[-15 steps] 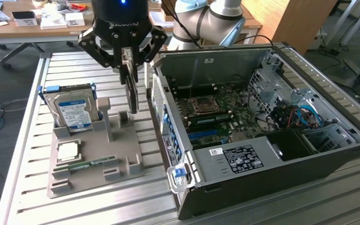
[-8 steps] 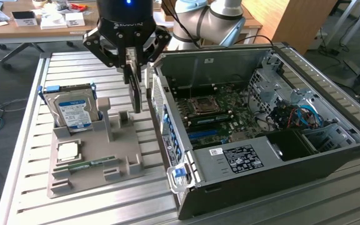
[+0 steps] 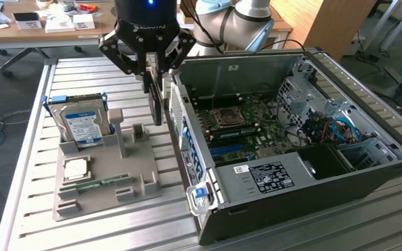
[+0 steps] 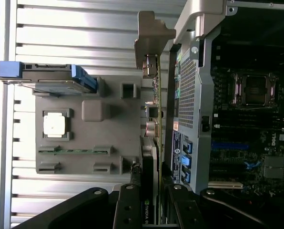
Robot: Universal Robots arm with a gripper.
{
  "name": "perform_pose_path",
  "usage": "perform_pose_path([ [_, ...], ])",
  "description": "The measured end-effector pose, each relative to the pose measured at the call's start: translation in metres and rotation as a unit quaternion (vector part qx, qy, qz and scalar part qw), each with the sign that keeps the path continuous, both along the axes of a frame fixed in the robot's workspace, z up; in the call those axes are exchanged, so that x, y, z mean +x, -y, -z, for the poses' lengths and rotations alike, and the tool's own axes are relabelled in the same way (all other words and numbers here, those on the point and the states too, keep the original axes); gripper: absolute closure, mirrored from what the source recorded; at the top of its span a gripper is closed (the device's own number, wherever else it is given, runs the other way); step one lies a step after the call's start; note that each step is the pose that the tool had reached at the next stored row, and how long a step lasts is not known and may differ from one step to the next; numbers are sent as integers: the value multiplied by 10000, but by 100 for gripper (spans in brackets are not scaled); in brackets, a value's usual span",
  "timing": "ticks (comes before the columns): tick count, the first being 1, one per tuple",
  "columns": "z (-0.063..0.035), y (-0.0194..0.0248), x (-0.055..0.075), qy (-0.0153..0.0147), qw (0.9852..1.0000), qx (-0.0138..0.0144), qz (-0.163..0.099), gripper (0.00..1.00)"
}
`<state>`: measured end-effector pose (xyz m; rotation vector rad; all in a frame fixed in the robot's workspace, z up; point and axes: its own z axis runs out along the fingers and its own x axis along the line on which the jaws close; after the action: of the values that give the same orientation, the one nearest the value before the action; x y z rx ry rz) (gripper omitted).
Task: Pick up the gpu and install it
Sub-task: 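Pick up the gpu and move the gpu toward the slot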
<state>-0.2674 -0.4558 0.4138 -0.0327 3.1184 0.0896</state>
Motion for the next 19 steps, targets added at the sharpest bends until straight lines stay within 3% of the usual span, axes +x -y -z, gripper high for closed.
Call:
perform_pose_path([
  [19,0,-1,272,0,10000,0,0,73],
])
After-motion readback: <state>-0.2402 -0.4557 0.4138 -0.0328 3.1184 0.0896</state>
